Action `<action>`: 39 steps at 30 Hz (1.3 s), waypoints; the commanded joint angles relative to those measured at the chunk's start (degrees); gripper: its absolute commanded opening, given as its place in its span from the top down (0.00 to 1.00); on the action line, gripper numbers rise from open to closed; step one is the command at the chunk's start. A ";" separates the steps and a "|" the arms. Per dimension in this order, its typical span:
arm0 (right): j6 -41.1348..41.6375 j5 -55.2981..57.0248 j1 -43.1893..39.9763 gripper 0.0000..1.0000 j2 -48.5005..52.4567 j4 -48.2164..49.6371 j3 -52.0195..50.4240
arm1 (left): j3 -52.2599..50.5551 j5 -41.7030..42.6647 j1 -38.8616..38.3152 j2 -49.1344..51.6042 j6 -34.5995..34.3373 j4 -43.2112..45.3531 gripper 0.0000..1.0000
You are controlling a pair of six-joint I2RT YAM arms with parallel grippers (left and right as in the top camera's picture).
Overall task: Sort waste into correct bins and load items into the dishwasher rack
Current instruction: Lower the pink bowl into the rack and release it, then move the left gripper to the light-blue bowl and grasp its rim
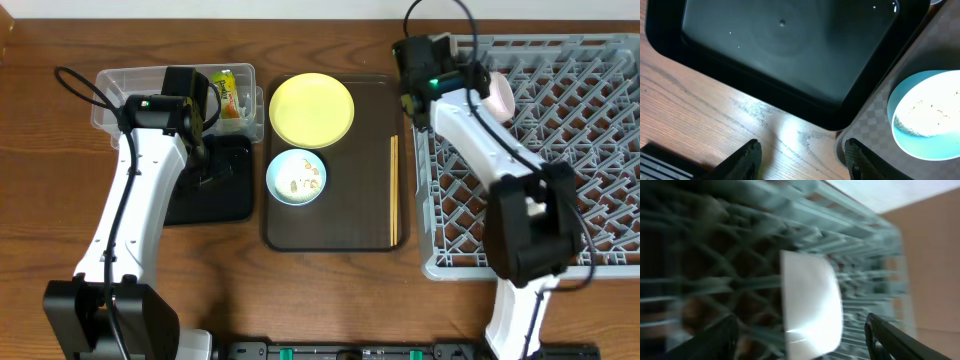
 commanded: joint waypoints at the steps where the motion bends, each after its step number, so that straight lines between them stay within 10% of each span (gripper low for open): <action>1: 3.58 -19.23 -0.72 0.17 -8.83 0.24 0.20 | 0.59 -0.92 0.13 -0.96 -0.92 -0.20 0.41; 12: 4.22 -54.23 0.61 0.18 -14.86 -4.81 0.17 | 0.59 -0.92 0.13 -0.94 -0.04 -0.42 0.35; 28: 9.92 -53.62 -10.01 0.23 -17.75 -25.90 0.17 | 0.59 1.88 -17.66 -0.48 6.64 9.35 0.30; 39: 3.34 -53.64 -19.54 0.01 -23.80 -34.40 0.17 | 0.59 1.90 -24.81 5.35 6.69 14.14 0.28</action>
